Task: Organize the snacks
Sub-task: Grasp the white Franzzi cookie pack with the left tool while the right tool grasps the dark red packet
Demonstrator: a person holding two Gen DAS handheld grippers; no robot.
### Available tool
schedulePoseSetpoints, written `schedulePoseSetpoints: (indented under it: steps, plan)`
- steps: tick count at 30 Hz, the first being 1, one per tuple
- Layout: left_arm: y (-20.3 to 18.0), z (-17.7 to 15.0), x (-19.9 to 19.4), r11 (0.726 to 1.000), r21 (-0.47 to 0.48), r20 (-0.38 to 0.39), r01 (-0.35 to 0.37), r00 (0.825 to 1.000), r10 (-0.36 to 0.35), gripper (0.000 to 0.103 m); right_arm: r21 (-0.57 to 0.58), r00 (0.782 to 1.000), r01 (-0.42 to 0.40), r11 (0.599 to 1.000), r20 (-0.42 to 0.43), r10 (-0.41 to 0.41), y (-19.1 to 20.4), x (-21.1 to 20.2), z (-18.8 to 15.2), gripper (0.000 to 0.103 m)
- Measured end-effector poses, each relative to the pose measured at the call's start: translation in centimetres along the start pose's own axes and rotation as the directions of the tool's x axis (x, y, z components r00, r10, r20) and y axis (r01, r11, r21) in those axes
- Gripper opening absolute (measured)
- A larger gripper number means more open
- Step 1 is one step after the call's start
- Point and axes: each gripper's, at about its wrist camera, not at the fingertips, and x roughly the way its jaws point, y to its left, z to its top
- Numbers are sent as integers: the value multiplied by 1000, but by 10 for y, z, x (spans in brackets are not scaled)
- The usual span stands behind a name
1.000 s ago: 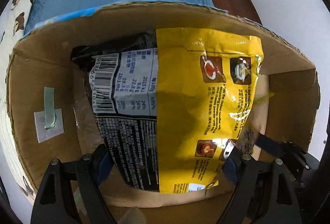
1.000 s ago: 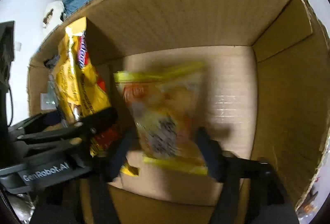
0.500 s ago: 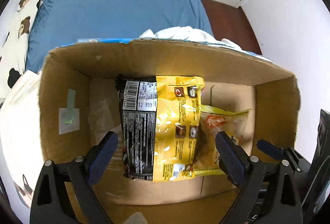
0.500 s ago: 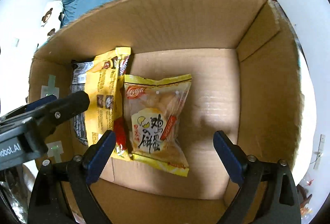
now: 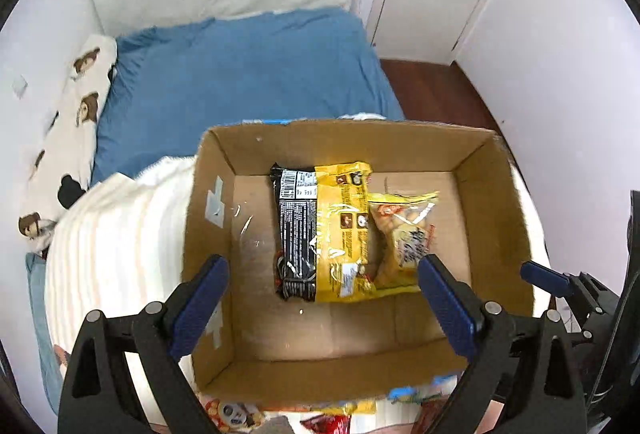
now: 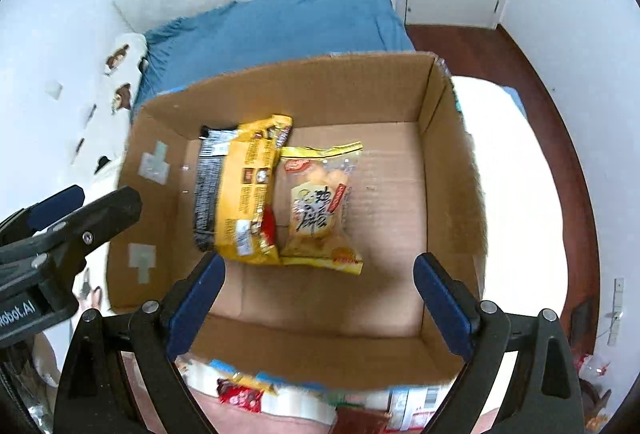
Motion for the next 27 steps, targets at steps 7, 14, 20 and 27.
schedulePoseSetpoints:
  steps: [7,14,20,27]
  plan:
    - [-2,-30,-50,1000,-4,65,23,998,-22,97,5,997,-48,999,67,47,1,-9,-2,97]
    - [32,-93,-83,995,-100,84,7,996,1,97,58,993,-116,992,37,114,-3,-4,-60,97]
    - [90,-168,-47,970,-230,-73,-81,995,66,97,141,982,-148,979,-97,162,-13,54,-112,97]
    - [162,-257,34,844,-532,-318,-68,940,-125,96,266,969,-117,957,-183,169,-34,107,-158,97]
